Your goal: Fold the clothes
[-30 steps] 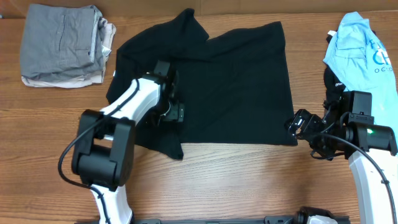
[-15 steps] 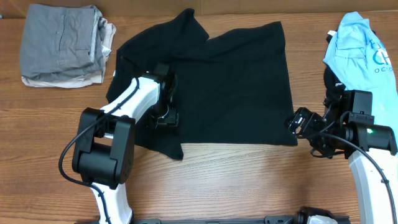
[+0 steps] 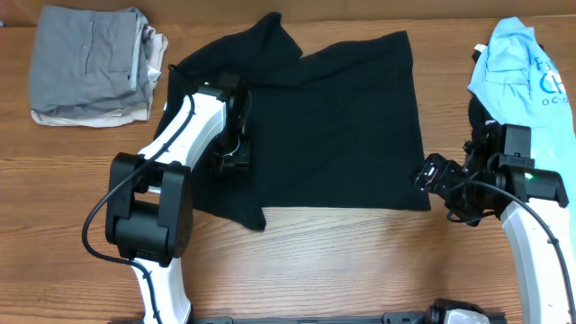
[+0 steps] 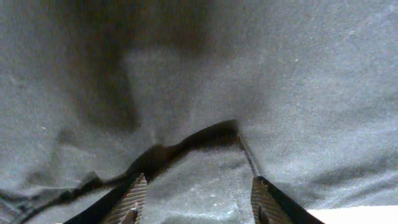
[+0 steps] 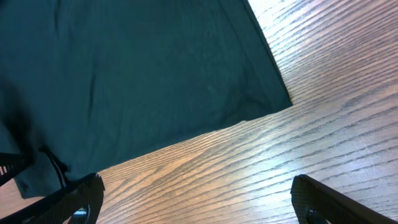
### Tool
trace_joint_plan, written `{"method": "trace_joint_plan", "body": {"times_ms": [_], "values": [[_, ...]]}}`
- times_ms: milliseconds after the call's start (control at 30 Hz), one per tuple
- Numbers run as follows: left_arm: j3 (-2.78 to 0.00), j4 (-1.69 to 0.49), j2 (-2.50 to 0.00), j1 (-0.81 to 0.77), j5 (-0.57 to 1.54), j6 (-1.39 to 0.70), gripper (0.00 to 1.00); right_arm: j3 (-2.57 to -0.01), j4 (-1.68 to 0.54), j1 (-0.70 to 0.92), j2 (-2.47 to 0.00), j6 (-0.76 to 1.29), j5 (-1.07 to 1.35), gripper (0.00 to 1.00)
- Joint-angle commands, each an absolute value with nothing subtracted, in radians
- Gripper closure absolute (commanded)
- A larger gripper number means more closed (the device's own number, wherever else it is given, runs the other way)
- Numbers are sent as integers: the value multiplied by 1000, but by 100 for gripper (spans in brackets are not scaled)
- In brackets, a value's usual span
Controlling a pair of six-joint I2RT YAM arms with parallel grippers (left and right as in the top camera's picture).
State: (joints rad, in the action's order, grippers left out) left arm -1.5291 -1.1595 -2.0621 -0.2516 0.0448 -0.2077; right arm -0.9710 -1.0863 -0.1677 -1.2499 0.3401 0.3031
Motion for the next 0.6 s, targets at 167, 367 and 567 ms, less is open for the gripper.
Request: {"method": "trace_joint_plan", "body": {"times_ms": [167, 367, 567], "values": [[-1487, -1105, -2067, -253, 51, -179, 33, -966, -1074, -163, -1265, 336, 290, 0], [-1439, -1061, -2069, -253, 75, -180, 33, -966, -1073, -163, -1265, 331, 288, 0], [-1422, -1058, -2069, -253, 75, -180, 50, -966, -1068, -163, -1265, 332, 279, 1]]}}
